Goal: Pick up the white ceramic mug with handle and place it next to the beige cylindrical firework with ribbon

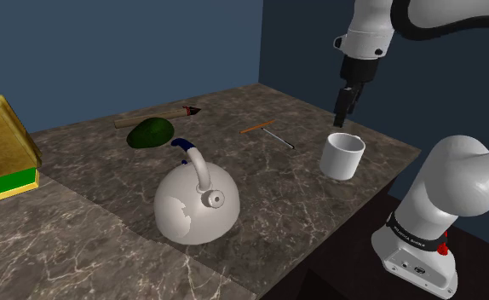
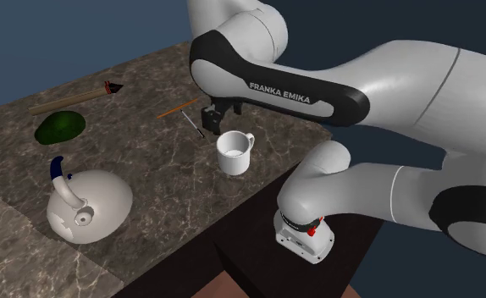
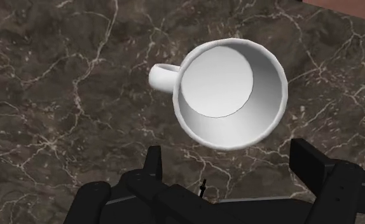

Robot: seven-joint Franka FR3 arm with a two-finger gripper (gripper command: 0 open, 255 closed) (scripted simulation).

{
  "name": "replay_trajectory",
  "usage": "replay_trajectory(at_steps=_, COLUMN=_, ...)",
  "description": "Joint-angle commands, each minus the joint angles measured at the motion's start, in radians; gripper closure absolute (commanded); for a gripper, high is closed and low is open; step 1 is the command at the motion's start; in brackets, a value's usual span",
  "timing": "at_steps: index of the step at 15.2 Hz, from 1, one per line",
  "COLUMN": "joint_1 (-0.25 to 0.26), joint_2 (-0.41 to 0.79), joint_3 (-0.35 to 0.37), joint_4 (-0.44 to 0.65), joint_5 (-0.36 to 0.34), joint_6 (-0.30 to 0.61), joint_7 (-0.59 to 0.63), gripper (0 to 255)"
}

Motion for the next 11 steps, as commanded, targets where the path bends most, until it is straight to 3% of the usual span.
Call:
replay_trajectory(at_steps=1, joint_1=0.024, joint_2=-0.055, joint_3=0.033, joint_4=-0.056, joint_5=0.045, joint_6=0.013, joint_7=0.038, gripper=0)
replay_trajectory(at_steps=5, joint_1=0.074, joint_2=-0.137, joint_3=0.096, joint_4=-0.152, joint_5=0.129, joint_6=0.051, joint_7=0.104, gripper=0)
replay_trajectory(at_steps=11, joint_1=0.082, joint_2=-0.146, joint_3=0.111, joint_4=-0.236, joint_5=0.144, joint_6=0.125, joint_7=0.103, gripper=0)
